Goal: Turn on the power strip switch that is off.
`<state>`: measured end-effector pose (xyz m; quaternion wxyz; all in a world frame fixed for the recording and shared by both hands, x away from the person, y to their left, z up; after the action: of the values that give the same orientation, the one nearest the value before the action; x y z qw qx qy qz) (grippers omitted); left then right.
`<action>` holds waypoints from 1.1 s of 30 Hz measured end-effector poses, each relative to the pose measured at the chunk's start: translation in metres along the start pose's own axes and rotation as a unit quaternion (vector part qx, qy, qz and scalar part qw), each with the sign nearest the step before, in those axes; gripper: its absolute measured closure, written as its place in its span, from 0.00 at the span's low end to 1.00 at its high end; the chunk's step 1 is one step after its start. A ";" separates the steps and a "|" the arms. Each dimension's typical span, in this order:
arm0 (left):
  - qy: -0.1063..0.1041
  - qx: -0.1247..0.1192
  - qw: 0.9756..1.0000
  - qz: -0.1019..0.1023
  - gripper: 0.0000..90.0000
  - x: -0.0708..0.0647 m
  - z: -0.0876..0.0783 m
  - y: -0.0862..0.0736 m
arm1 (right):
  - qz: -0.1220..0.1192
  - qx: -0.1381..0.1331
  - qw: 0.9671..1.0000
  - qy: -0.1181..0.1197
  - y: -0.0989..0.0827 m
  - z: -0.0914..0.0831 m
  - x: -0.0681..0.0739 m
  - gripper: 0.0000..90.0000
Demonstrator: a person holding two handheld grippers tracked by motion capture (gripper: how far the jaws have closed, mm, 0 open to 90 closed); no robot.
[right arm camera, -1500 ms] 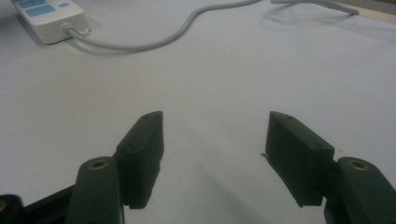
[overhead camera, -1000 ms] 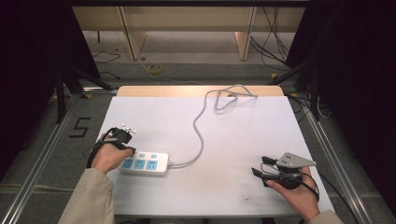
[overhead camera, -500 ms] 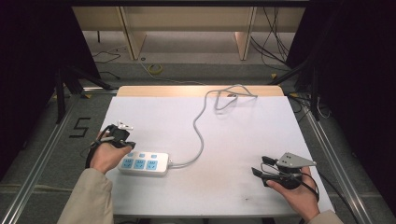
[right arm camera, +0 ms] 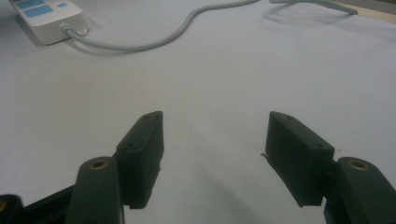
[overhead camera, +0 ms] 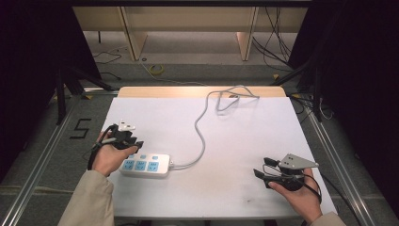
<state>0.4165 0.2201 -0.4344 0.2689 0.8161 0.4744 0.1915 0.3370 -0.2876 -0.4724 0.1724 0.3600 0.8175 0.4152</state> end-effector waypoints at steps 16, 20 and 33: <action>-0.015 -0.049 0.999 0.012 0.39 -0.014 -0.005 0.002 | 0.000 -0.001 1.000 0.000 0.000 0.000 0.000 0.42; -0.025 -0.066 0.997 0.020 0.38 -0.021 -0.007 0.005 | -0.001 -0.001 1.000 0.000 0.000 0.000 0.000 0.42; -0.068 -0.106 0.991 0.055 0.33 -0.063 -0.008 0.014 | -0.002 0.000 1.000 0.004 0.000 0.001 0.000 0.42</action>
<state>0.3918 0.1610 -0.4229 0.3748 0.8186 0.3868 0.1996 0.3370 -0.2870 -0.4728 0.1697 0.3568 0.8186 0.4169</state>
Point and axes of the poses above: each handheld gripper's, and its own axes: z roughly forward along the jaws, y roughly out of its top, x roughly to its left, the point moved 1 cm from there along z, roughly forward along the jaws, and after that the axes turned 5 degrees about x, right-handed, at the moved point
